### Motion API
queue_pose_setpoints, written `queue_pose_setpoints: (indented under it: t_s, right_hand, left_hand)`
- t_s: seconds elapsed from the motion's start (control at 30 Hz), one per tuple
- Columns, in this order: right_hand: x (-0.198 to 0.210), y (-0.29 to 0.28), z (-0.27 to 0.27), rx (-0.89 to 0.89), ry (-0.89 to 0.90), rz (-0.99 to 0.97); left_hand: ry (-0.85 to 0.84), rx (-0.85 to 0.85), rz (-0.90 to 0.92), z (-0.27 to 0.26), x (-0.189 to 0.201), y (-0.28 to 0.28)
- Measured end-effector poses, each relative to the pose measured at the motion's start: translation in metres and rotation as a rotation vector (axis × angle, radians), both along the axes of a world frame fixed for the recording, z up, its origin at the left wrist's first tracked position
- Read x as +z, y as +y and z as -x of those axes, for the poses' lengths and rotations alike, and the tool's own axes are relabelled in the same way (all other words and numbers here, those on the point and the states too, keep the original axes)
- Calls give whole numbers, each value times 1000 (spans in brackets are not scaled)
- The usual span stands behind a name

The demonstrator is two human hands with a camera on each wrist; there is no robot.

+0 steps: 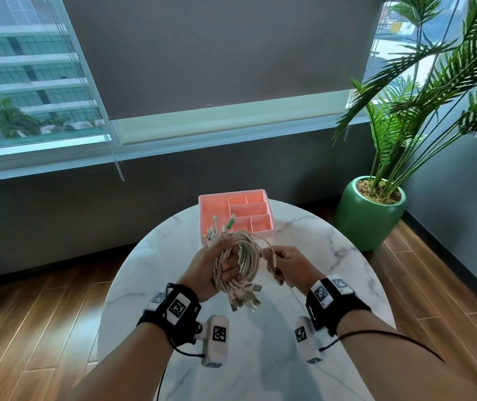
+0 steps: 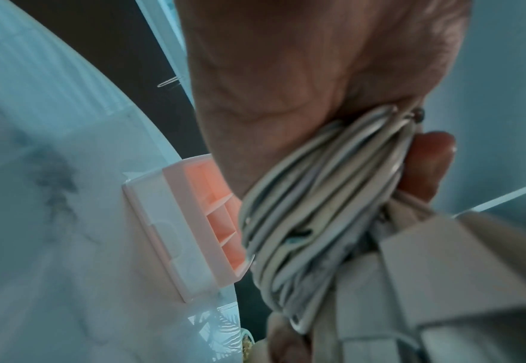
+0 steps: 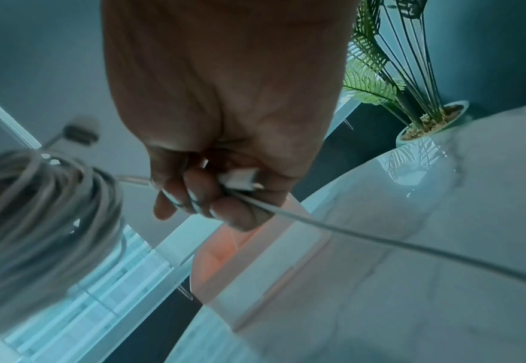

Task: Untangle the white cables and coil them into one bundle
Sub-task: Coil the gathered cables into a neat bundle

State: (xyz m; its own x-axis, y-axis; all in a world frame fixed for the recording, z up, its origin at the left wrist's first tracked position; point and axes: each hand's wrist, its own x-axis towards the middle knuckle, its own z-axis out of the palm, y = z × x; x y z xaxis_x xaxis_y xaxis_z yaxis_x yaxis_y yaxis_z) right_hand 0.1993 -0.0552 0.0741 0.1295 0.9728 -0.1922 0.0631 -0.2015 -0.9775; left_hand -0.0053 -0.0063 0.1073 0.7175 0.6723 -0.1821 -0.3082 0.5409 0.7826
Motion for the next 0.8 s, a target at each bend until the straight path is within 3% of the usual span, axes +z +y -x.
queue_pose_setpoints:
  t_s: [0.27, 0.4, 0.5, 0.63, 0.73, 0.8]
  right_hand:
    - [-21, -2, 37, 40, 104, 53]
    - [-24, -21, 61, 202, 68, 168]
    - [-23, -31, 77, 334, -107, 174]
    - [0, -34, 88, 508, -479, 49]
    - [29, -29, 84, 652, -710, -19]
    - [48, -21, 79, 701, -752, -48]
  left_hand:
    - [-99, 230, 76, -4, -4, 3]
    - [-132, 445, 113, -7, 7, 9]
    - [-1, 664, 64, -9, 13, 18]
    - [156, 810, -85, -9, 6, 17]
    - [325, 771, -228, -6, -6, 12]
    - [434, 677, -327, -5, -15, 9]
